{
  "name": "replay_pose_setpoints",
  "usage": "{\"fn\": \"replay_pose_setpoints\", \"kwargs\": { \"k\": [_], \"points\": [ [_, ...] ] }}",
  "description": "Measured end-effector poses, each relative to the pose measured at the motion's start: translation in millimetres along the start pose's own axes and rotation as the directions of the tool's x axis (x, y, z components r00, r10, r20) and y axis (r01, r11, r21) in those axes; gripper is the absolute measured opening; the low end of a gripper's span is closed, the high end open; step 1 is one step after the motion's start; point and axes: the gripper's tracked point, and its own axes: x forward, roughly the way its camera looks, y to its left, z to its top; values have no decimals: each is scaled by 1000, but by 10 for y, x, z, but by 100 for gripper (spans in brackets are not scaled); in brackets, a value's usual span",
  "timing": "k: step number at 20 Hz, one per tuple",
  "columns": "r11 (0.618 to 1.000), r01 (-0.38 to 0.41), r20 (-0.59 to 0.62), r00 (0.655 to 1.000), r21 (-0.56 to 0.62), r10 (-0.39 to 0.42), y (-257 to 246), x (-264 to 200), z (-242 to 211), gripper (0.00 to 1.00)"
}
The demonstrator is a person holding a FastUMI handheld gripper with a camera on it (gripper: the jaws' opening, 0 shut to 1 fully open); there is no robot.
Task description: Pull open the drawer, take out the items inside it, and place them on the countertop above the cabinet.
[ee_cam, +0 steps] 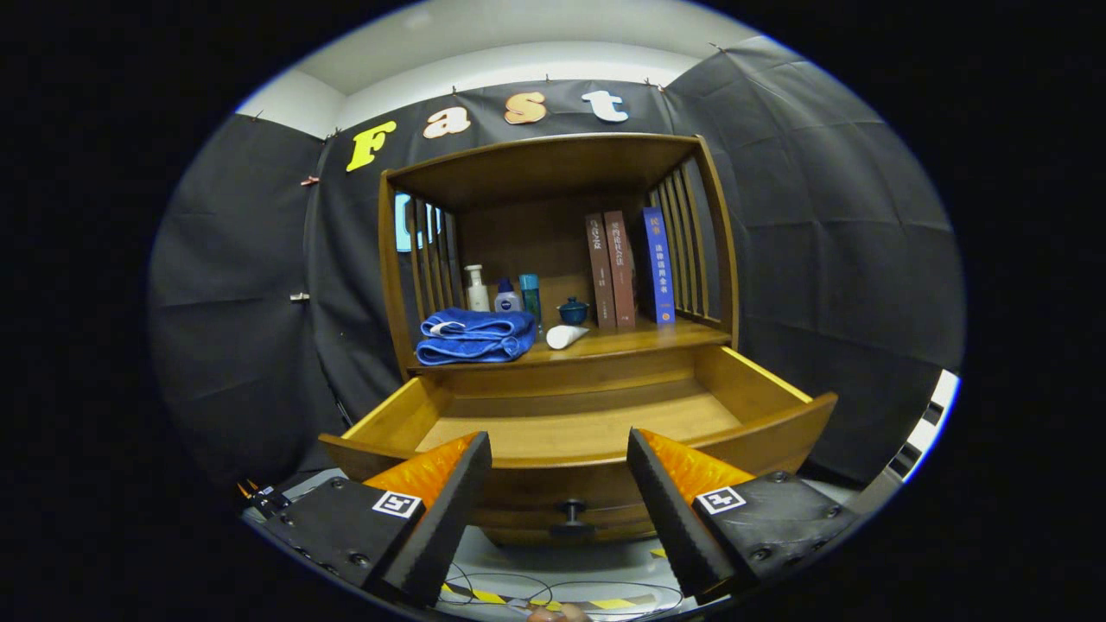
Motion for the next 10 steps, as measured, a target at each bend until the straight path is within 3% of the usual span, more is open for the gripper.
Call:
{"fn": "replay_pose_setpoints", "kwargs": {
  "k": [5,10],
  "points": [
    [1000,10,-74,997,-27,-12,-85,194,-443,100],
    [999,24,-118,993,-41,-28,-144,363,-610,100]
  ]
}}
